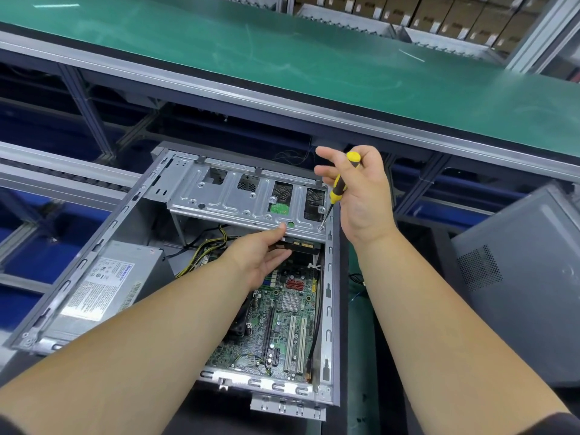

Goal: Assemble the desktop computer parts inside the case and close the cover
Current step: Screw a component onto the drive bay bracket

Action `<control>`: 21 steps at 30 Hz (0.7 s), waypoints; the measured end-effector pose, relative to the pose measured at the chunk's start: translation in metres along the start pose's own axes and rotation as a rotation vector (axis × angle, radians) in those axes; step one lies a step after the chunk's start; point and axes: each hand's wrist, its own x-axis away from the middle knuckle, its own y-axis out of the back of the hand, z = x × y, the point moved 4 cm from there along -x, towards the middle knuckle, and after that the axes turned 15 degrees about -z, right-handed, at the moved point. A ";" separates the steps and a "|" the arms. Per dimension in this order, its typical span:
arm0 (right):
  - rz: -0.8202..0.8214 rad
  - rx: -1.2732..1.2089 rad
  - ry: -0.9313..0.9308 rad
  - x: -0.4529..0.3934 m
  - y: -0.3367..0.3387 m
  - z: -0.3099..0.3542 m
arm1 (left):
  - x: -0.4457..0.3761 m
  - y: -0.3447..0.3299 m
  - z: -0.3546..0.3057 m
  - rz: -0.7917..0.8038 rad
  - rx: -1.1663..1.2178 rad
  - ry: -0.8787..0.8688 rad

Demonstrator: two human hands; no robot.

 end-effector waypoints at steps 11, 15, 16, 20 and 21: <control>0.001 -0.057 -0.045 0.004 -0.001 0.000 | 0.001 0.000 0.000 0.001 -0.001 0.009; 0.036 -0.080 -0.042 0.002 -0.004 0.001 | 0.001 0.000 0.000 -0.007 -0.007 0.006; 0.038 -0.074 -0.043 0.001 -0.004 0.002 | 0.001 0.001 0.000 -0.009 -0.008 0.005; 0.027 -0.008 -0.020 0.000 -0.003 0.001 | 0.002 0.001 0.000 -0.015 -0.009 0.003; 0.027 -0.006 -0.022 0.001 -0.003 0.001 | 0.002 0.001 0.000 -0.016 -0.010 0.003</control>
